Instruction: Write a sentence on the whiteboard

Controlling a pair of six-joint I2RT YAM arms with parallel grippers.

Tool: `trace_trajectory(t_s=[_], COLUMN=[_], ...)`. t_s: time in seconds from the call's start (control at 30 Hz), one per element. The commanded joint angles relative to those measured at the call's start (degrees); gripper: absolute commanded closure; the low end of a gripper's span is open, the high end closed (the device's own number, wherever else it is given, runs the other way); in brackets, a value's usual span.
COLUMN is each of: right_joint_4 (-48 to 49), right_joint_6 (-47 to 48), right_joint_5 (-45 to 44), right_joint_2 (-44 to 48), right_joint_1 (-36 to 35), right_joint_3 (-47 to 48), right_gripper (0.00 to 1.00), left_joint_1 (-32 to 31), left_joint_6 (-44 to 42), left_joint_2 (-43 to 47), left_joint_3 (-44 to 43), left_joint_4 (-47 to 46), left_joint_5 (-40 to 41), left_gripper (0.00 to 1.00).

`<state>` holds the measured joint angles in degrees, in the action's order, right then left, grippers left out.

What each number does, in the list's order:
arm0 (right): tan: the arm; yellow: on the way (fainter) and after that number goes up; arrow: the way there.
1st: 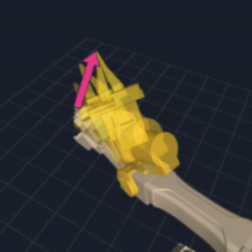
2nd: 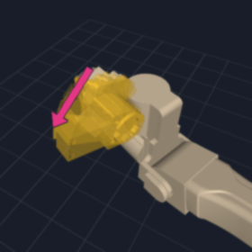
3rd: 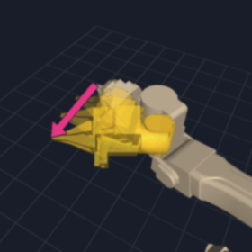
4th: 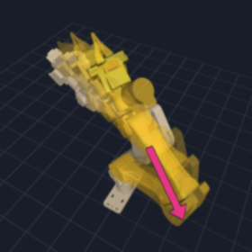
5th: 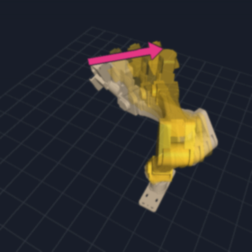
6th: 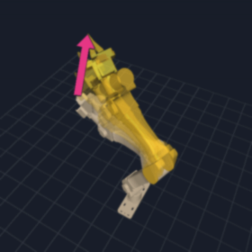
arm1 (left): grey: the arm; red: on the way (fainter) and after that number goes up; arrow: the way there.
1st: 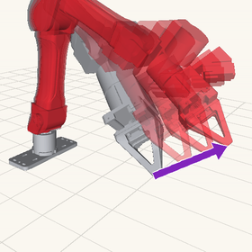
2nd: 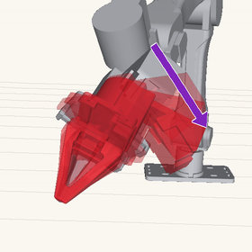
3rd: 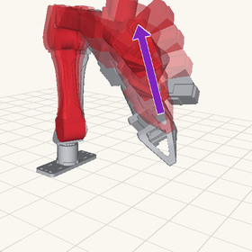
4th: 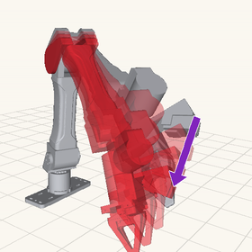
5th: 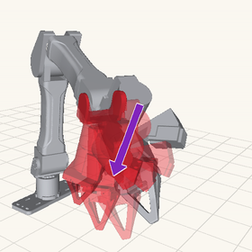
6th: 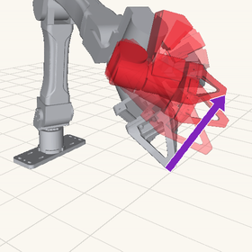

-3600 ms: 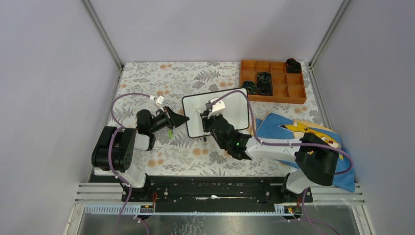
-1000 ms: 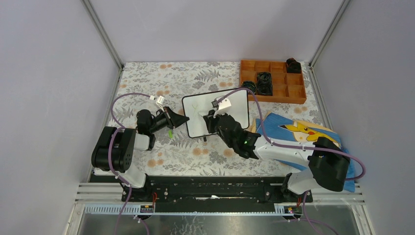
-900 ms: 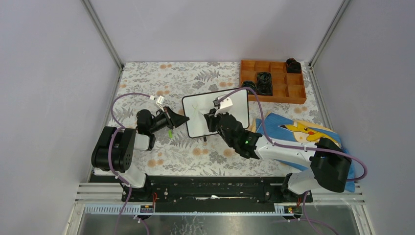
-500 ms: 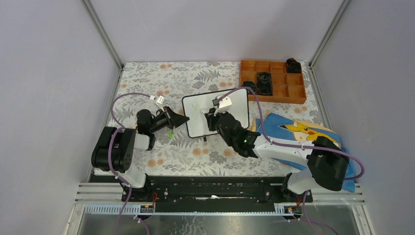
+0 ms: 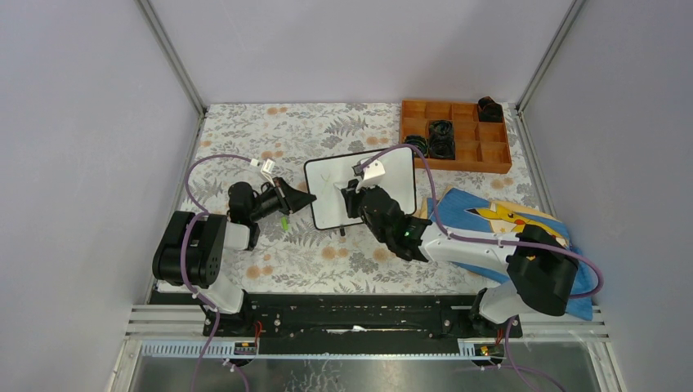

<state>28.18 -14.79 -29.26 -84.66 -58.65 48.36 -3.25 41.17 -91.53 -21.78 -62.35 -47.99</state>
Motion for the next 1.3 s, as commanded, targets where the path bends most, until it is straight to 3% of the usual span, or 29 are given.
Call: trace_trajectory(t_s=[0.0,0.53,1.27], right_joint_4=[2.4,0.0,-0.4], right_joint_6=[0.1,-0.1,1.8], right_joint_5=[0.2,-1.2,-1.5], right_joint_2=[-0.7,2.0,1.2], right_joint_1=[0.5,1.1,2.8], right_joint_3=[1.6,-3.1,1.6], right_gripper=[1.0,1.0,1.0], left_joint_1=[-0.2,-0.4,-1.0], left_joint_6=[-1.6,-1.9,-2.8], left_joint_2=[0.8,0.9,1.1], left_joint_3=[-0.6,-0.8,-0.9], left_joint_4=[2.1,2.6,3.9], left_joint_5=[1.3,1.3,1.4], left_gripper=[0.95,0.95,0.96])
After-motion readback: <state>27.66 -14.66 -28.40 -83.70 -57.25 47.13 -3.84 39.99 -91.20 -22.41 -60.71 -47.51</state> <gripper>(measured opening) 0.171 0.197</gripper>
